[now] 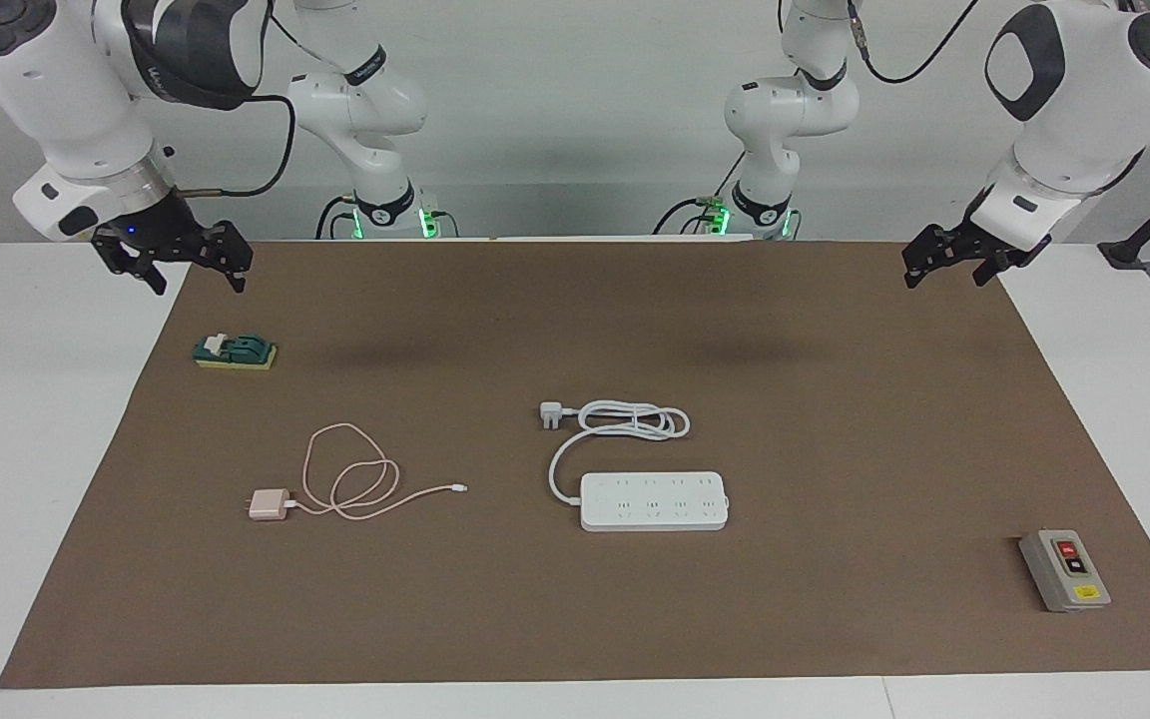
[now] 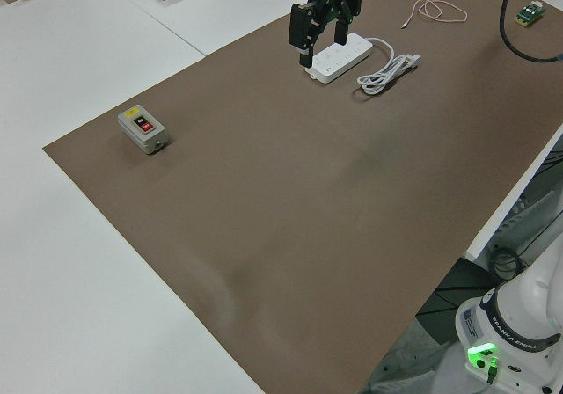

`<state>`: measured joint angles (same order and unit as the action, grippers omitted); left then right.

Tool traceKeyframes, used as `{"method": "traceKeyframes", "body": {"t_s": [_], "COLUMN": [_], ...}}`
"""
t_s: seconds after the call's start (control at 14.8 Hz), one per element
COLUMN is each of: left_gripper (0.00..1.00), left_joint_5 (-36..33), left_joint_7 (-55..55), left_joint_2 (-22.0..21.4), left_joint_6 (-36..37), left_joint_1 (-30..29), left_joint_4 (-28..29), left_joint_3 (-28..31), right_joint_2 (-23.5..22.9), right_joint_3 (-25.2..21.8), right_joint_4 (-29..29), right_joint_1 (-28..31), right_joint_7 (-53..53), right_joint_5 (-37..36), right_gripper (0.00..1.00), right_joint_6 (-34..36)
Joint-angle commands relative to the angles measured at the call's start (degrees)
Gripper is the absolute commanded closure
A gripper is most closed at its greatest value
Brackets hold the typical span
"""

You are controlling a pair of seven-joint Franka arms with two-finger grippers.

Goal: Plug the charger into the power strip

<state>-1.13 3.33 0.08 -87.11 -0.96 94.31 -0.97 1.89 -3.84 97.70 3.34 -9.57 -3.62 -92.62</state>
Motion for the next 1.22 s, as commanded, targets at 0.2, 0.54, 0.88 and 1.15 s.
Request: {"method": "traceKeyframes", "body": {"t_s": [0.2,0.54,0.88,1.15], "left_gripper": [0.0,0.0,0.0,0.0], "left_joint_5": [-0.89,-0.89,-0.89,-0.89], "left_joint_7": [0.18,0.18,0.1,0.18], "left_joint_2": [-1.75,-1.75,-1.66,-1.75], "left_joint_6": [-0.17,-0.17,-0.34,-0.34], "left_joint_1": [-0.27,-0.27,-0.18,0.26], "left_joint_4": [1.67,1.67,1.58,1.58], "left_joint_3": [-0.17,-0.17,-0.17,-0.17], "right_joint_2": [1.01,2.06,0.92,-5.39], "right_joint_3": [-0.11,-0.2,-0.38,-0.55], "right_joint_4": [0.56,0.65,0.56,-0.67], "right_joint_1": [0.53,0.71,1.14,5.27], "right_joint_7": [-1.16,-1.77,4.35,13.14], "right_joint_5": [0.19,0.28,0.63,7.64], "right_gripper": [0.0,0.0,0.0,0.0], "right_joint_6": [0.43,2.01,-2.21,-2.73]}}
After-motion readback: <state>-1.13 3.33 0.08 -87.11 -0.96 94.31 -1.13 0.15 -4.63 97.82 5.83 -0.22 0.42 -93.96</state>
